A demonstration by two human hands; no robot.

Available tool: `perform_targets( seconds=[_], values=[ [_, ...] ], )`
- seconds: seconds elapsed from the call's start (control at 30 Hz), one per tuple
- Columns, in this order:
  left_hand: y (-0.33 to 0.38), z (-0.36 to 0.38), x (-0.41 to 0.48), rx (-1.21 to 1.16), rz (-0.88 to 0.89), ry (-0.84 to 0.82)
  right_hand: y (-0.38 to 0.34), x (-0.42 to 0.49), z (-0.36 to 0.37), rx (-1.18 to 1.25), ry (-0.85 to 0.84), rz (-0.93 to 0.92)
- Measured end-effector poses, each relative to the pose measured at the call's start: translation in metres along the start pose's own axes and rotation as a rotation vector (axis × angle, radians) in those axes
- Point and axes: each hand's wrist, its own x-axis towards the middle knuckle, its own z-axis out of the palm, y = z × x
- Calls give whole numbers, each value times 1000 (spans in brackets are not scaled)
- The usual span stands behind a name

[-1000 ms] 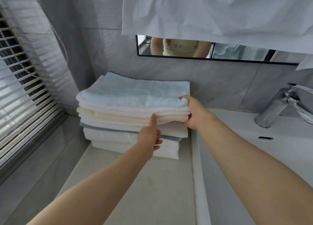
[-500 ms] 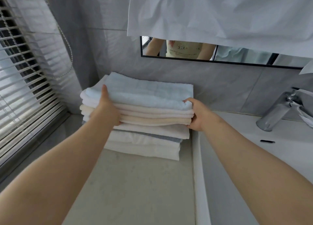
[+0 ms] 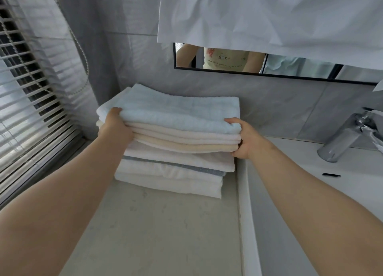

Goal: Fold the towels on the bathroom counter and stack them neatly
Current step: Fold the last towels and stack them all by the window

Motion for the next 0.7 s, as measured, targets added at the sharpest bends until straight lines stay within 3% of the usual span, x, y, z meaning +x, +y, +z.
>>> perform_targets(
  seconds=[0.13,0.5,0.7],
  values=[
    [4,4,0,-96,-60,-74,-7,-1,-4,-2,-27,-136],
    [-34,-17,67,-84,-130,-37,27,-2,-21,42,-39,-84],
    [-16,-9,11,-112,-41,-83,23,2,-20,84,-31,-173]
  ],
)
